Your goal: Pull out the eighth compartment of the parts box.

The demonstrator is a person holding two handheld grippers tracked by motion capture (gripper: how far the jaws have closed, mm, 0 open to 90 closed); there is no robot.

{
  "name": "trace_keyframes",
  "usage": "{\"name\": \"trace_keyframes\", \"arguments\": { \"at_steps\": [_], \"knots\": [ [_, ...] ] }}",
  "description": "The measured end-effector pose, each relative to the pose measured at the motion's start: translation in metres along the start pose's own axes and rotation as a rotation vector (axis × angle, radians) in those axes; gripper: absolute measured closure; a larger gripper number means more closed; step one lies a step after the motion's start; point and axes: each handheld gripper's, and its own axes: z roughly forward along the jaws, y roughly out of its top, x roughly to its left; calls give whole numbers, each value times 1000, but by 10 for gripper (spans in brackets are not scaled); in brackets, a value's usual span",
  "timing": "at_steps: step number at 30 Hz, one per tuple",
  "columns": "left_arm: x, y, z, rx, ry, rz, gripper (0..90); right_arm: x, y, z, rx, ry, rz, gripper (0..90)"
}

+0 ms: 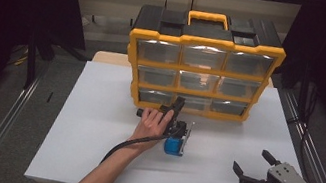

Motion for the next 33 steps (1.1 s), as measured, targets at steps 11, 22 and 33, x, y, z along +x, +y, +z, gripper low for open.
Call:
{"name": "trace_keyframes", "arguments": {
  "at_steps": [11,22,33],
  "knots": [
    [1,1,-4,-9,12,33,791,0,0,-1,-3,-10,-3,7],
    [1,3,-11,3,4,52,791,1,0,-1,-2,-6,-5,7],
    [-3,3,-10,19,-4,-11,790,1,0,-1,-3,-4,-5,7]
  ]
}}
